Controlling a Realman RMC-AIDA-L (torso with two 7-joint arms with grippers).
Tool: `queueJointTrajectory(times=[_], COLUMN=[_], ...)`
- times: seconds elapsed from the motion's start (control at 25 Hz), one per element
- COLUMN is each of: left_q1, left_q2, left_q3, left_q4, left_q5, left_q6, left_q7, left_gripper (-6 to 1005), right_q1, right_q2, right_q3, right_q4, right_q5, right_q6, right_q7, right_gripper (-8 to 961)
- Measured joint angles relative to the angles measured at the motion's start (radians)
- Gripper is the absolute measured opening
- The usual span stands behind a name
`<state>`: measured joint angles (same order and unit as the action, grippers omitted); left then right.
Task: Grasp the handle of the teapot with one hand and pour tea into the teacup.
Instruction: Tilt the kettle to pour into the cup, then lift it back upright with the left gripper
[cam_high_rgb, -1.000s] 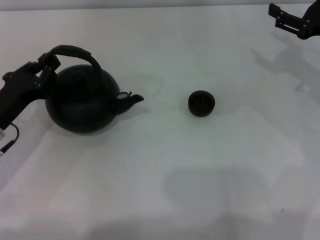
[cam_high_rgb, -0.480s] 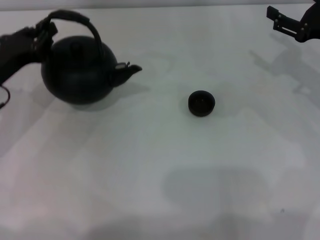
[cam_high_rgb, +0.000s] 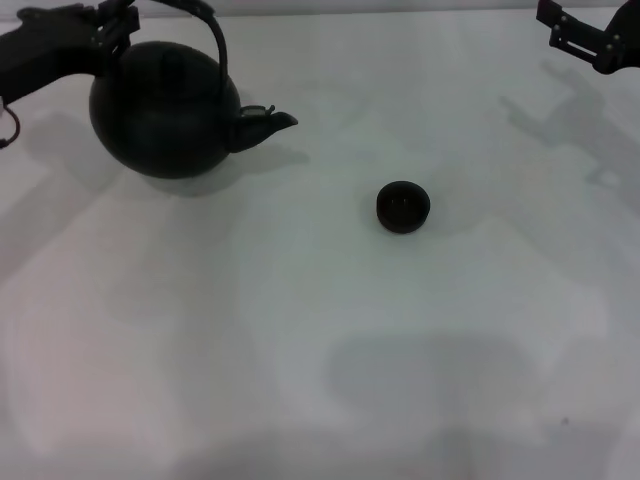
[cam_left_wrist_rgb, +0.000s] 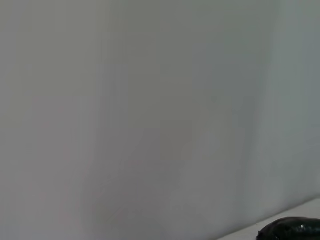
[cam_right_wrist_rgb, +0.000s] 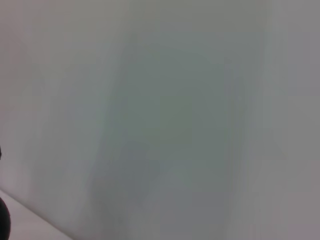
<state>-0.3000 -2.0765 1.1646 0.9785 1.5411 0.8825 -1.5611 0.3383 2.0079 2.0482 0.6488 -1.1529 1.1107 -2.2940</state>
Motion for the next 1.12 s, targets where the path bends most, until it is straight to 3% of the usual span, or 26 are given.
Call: queueJointTrajectory(times=[0.4,0.92,1.12], left_q1=[-0.045,-0.138,-0.151], left_q2=[-0.001,0.0,-0.001], left_q3=[0.111,0.232,0.287], left_q4=[0.188,0.284,0.317], left_q5=[0.244,0.607,0.674], left_q6=[-0.071,-0.084,-0.089], left_q7=[-0.238,-0.547,-0.598], left_gripper=[173,166,160], right_q1=[0.001,-0.007,-0.008], right_q2=[0.0,-0.001,-0.002], right_q3=[0.001,0.008,0.007], right_q4=[0.001,0.0,0.0], right_q5=[0.042,0.084,0.084], right_q6=[0.007,0.024,0.027], right_q7=[-0.002,-0.004,-0.004], right_gripper=[854,854,854])
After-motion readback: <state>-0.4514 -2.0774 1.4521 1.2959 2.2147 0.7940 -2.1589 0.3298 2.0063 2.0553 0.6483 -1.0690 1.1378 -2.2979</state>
